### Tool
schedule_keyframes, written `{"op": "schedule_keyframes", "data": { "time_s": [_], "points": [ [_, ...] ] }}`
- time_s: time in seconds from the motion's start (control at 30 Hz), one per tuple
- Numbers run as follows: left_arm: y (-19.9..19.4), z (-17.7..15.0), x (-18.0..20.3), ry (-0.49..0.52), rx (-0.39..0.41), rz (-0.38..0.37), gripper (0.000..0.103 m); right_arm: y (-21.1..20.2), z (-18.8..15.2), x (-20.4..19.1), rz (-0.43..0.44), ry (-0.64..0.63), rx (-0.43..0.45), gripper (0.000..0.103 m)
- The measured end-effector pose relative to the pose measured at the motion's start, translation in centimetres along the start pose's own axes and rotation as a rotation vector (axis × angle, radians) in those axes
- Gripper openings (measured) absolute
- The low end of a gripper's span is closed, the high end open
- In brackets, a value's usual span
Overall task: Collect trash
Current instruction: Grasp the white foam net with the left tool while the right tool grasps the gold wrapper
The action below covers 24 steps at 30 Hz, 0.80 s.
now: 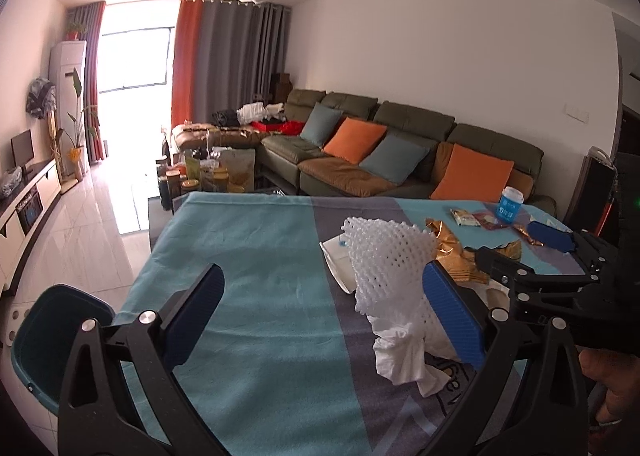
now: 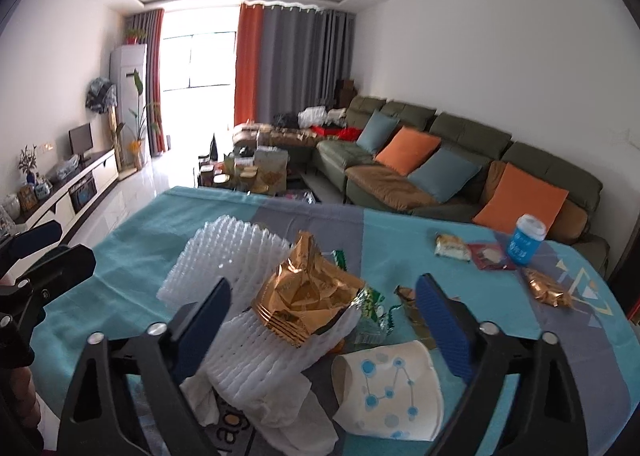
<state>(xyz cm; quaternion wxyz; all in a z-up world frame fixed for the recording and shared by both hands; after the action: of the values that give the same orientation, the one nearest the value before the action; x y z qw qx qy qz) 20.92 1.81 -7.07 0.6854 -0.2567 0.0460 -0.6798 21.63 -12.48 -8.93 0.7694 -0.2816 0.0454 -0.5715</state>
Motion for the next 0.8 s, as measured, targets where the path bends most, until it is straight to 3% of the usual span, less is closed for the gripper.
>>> {"op": "schedule_keyframes", "data": {
  "time_s": [0.23, 0.7, 0.8],
  "points": [
    [3.3, -0.8, 0.3, -0.022, -0.069, -0.019, 0.098, 2.2, -1.0, -0.6, 0.062, -0.006, -0.068, 0.063],
    [5.7, -1.2, 1.6, -0.024, -0.126, -0.053, 0.098, 4.2, -1.7, -2.7, 0.158, -0.046, -0.141, 0.035],
    [6.0, -1.2, 2.3, -0.033, -0.14, -0.085, 0.098, 4.4, -2.1, -2.9, 0.173, -0.041, -0.157, 0.021]
  ]
}}
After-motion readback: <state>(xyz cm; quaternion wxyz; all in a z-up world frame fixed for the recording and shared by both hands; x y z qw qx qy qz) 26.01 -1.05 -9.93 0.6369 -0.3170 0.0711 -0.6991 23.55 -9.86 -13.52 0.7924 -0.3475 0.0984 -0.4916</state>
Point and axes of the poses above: each gripper's, at about its wrist camera, not at the fingertips, and y roughly the way its jaws point, x to its right, z to its top, the point moved 10 cm from there along y, roughly the way its jaws point, and after that the axes turned 12 degrees about -y, right-handed, at the moved point
